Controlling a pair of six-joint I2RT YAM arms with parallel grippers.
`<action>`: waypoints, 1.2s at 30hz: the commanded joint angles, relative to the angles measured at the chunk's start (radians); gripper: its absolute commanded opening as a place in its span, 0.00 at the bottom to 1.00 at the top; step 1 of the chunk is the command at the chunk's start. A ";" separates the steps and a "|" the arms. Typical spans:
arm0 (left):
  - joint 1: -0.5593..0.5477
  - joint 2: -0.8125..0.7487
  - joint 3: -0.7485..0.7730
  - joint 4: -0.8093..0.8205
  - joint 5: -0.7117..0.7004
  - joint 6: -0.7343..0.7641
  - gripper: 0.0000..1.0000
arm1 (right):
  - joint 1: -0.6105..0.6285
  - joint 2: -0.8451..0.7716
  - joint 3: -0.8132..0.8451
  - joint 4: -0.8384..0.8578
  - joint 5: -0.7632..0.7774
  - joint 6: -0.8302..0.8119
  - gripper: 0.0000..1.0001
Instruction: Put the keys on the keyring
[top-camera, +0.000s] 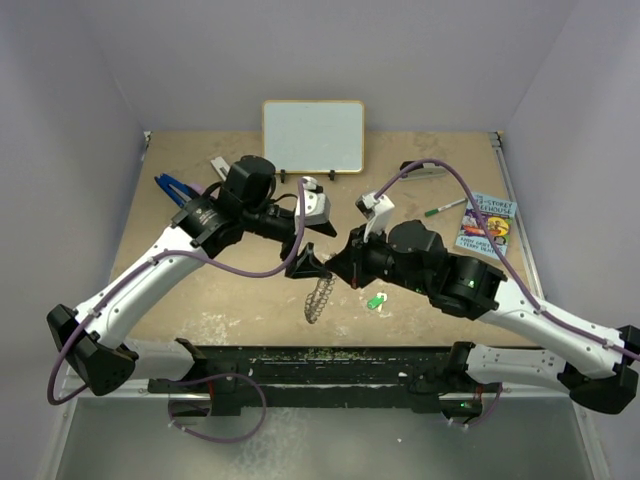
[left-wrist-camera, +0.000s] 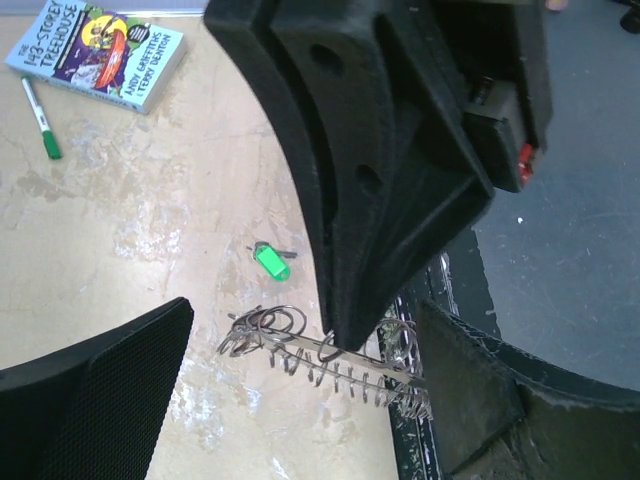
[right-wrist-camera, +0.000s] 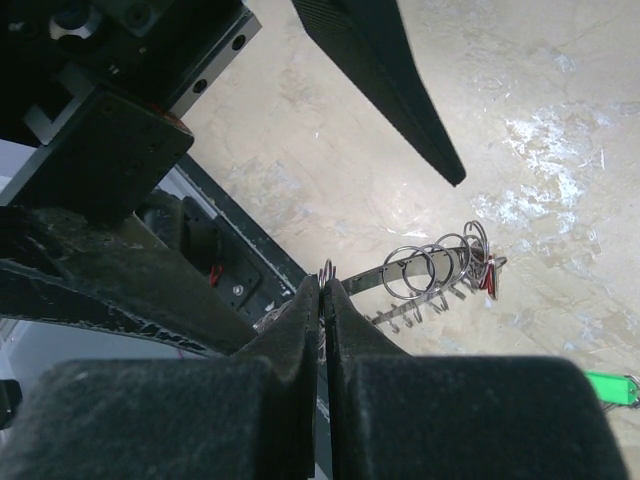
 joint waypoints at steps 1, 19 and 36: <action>-0.005 0.002 -0.028 0.103 -0.040 -0.072 0.96 | 0.015 0.001 0.062 0.046 0.034 0.002 0.00; -0.009 -0.013 -0.038 0.027 -0.103 0.020 0.96 | 0.032 -0.007 0.075 0.039 0.068 0.007 0.00; -0.011 -0.029 -0.039 -0.009 -0.082 0.066 0.69 | 0.044 -0.006 0.080 0.044 0.067 0.009 0.00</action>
